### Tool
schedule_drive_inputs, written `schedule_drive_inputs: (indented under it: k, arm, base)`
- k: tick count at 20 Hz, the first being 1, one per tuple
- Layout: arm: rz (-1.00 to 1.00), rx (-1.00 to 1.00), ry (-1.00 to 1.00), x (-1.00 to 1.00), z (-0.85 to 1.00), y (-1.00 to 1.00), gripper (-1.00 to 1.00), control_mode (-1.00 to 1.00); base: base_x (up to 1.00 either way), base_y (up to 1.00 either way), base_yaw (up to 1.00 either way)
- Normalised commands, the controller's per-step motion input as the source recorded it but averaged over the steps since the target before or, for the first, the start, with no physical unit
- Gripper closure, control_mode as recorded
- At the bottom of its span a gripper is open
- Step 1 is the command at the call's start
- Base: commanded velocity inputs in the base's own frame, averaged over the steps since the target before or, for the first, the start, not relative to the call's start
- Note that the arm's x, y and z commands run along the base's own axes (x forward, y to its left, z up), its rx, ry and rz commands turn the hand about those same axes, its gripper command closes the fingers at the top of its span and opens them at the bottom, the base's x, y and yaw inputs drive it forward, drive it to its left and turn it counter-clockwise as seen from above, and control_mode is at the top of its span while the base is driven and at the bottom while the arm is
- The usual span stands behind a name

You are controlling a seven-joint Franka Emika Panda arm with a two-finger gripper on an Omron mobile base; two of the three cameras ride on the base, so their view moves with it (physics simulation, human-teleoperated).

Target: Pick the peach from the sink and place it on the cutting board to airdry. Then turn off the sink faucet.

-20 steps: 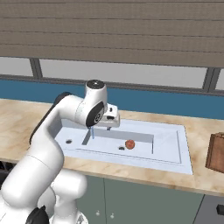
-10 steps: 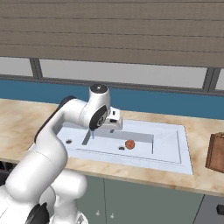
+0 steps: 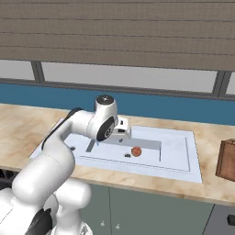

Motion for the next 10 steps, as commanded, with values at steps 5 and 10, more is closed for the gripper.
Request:
schedule_drive_inputs:
  k: [5, 10]
  arm:
    - [0.0, 0.0, -0.01, 0.16, -0.19, -0.17, -1.0, -1.0]
    - [-0.01, 0.0, 0.0, 0.17, -0.12, -0.21, -1.0, -1.0]
  base:
    - [0.0, 0.0, 0.0]
    - [0.0, 0.0, 0.0]
